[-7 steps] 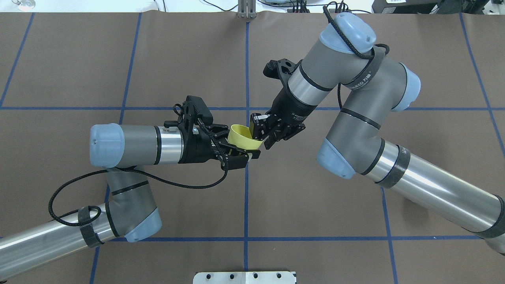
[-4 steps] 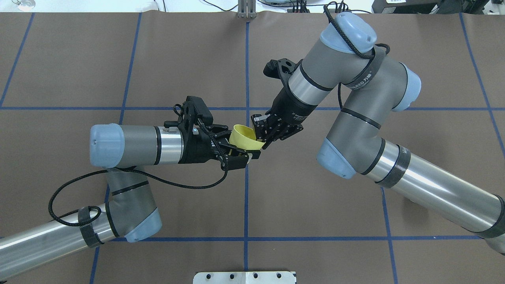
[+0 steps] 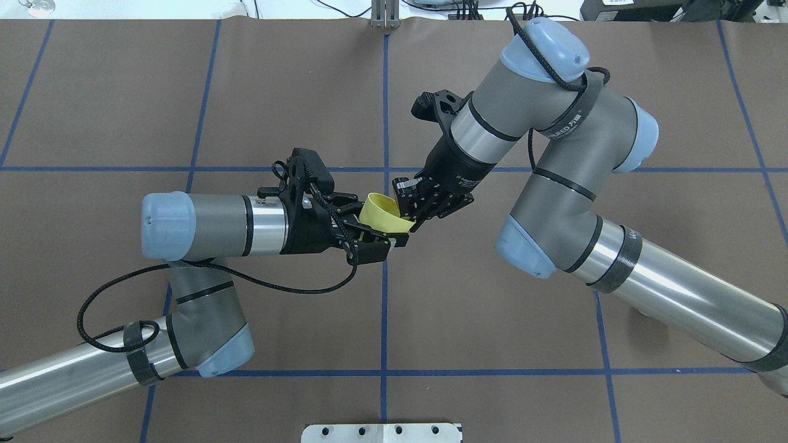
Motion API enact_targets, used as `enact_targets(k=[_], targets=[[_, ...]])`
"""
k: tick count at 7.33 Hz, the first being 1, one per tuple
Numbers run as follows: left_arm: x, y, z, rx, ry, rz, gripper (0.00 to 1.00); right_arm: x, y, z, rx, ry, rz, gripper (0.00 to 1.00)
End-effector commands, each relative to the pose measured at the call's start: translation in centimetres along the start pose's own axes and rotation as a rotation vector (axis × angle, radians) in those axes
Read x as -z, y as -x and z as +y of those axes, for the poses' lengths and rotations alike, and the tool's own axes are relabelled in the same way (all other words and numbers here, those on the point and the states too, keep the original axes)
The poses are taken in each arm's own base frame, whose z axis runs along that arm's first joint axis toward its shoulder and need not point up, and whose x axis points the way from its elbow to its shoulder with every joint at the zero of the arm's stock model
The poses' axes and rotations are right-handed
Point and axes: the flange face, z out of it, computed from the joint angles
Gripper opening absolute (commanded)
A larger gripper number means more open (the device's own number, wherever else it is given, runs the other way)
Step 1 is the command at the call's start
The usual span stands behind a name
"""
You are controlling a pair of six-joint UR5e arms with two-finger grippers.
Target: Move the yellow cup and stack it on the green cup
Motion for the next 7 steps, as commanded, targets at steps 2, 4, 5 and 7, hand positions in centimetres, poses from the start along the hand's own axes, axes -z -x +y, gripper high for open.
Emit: enact_targets(k=[2,4,5,7], targets=[[0.0,0.3,-0.1,0.010,-0.003,-0.011,1.00,-0.1,-1.0,0.2,-0.013,0.002,0.007,0.00],[0.0,0.3,-0.1,0.029,-0.008,-0.016,1.00,0.0,-2.1,0.5,-0.009,-0.004,0.005,0.00],[0.0,0.3,-0.2,0.039,-0.008,-0.016,1.00,0.1,-2.4,0.5,-0.014,-0.006,0.007,0.00],[0.4,0.6,-0.6,0.051,-0.013,-0.026,1.00,4.4,-3.9,-1.4,-0.034,-0.116,0.027,0.00]])
